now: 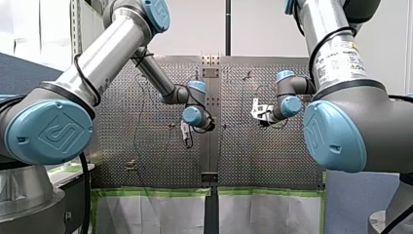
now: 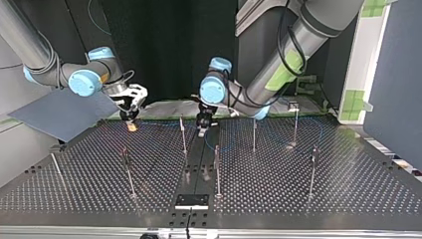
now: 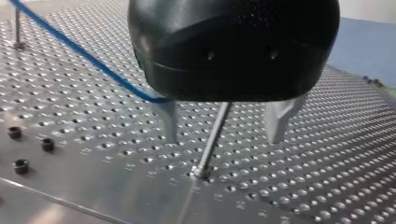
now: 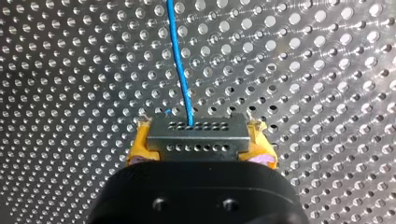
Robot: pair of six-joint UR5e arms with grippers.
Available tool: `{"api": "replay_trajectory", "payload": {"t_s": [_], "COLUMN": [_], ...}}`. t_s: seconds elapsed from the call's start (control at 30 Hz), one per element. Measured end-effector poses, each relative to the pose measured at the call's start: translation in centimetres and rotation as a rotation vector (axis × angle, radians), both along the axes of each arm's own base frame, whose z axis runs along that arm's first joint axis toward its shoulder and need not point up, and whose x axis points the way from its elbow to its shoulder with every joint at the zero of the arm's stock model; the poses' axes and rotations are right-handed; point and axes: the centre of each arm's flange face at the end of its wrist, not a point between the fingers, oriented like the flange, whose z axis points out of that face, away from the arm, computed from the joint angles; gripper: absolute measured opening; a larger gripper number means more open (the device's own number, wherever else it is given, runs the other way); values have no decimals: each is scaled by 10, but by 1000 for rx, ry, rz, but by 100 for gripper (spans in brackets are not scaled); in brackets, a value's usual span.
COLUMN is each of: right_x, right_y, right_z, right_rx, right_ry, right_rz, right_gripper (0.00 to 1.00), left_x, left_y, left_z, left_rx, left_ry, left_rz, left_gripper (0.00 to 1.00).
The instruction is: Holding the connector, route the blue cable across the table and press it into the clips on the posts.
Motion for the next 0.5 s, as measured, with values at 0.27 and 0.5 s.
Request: {"api": "replay_trajectory", "payload": {"t_s": [0.27, 0.5], "right_x": [4, 8], "right_y": [4, 7], "right_z": [-2, -2], "right_rx": [2, 1], "right_ry": [9, 10], "right_rz": [8, 15], "right_gripper": [0, 0], "left_x": [-25, -58], "left_y": [-12, -39], "left_z": [7, 15], "left_rx": [101, 134], "left_ry": [29, 36], "left_rz": [19, 15], "left_gripper": [99, 99]}}
